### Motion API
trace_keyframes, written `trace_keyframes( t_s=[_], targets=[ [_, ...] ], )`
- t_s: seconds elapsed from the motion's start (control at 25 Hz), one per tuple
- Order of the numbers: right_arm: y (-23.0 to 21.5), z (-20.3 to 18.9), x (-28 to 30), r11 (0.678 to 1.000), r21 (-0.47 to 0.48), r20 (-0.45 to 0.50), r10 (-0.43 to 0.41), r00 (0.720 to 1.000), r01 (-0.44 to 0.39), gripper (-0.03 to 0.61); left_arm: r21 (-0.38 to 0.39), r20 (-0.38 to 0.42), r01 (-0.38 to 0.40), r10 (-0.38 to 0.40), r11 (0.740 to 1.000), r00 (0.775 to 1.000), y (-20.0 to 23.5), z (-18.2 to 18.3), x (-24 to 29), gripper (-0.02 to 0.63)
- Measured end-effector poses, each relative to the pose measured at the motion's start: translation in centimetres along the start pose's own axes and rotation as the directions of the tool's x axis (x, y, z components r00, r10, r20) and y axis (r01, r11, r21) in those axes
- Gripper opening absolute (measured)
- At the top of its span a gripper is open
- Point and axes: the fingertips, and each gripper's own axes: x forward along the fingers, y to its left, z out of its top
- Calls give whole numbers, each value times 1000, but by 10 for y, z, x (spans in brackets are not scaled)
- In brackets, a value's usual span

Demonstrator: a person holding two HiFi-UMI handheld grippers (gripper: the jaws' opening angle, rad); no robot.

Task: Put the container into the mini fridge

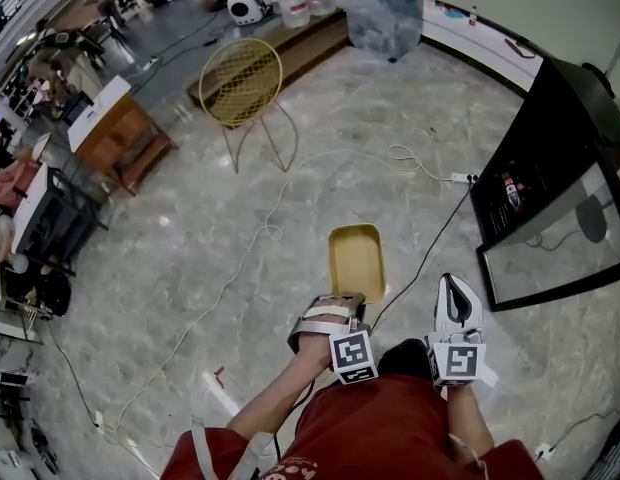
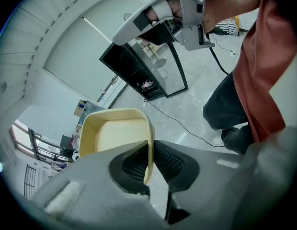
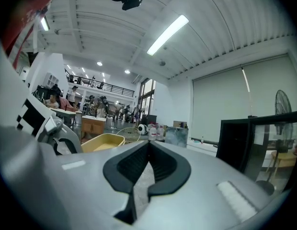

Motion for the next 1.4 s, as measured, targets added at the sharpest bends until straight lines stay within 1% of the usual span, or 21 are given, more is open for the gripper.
trace_keyframes(
  t_s=[0.24, 0.4, 0.56, 0.68, 0.84, 1.0, 1.24, 1.4],
  targets=[
    [-15, -14, 33, 1000, 28, -26, -10, 1000, 11, 0, -16, -2, 27, -27, 1000, 1000, 22, 2, 24, 33],
    [-36, -16, 76, 998, 61, -19, -22, 1000, 23, 0, -4, -13, 24, -24, 1000, 1000, 62, 11, 51, 32],
    [-77, -17, 115, 997, 71, -5, -31, 1000, 31, 0, 6, -10, 22, -22, 1000, 1000, 107, 42, 80, 32],
    [-110, -14, 141, 996, 76, -2, -37, 999, 37, 0, -3, -6, 25, -25, 1000, 1000, 139, 63, 100, 32],
    [-160, -22, 174, 996, 75, -16, -56, 998, 57, 0, 24, -6, 30, -30, 999, 1000, 176, 94, 133, 32],
    [-209, -32, 200, 992, 87, -35, -85, 996, 88, 0, 34, 3, 43, -43, 998, 999, 209, 128, 166, 32],
    [-274, -48, 233, 989, 97, -46, -104, 993, 108, 0, 59, 15, 67, -68, 996, 998, 244, 178, 210, 32],
    [-299, -49, 250, 989, 90, -41, -114, 993, 117, 0, 82, 20, 68, -70, 994, 997, 263, 196, 227, 32]
  ],
)
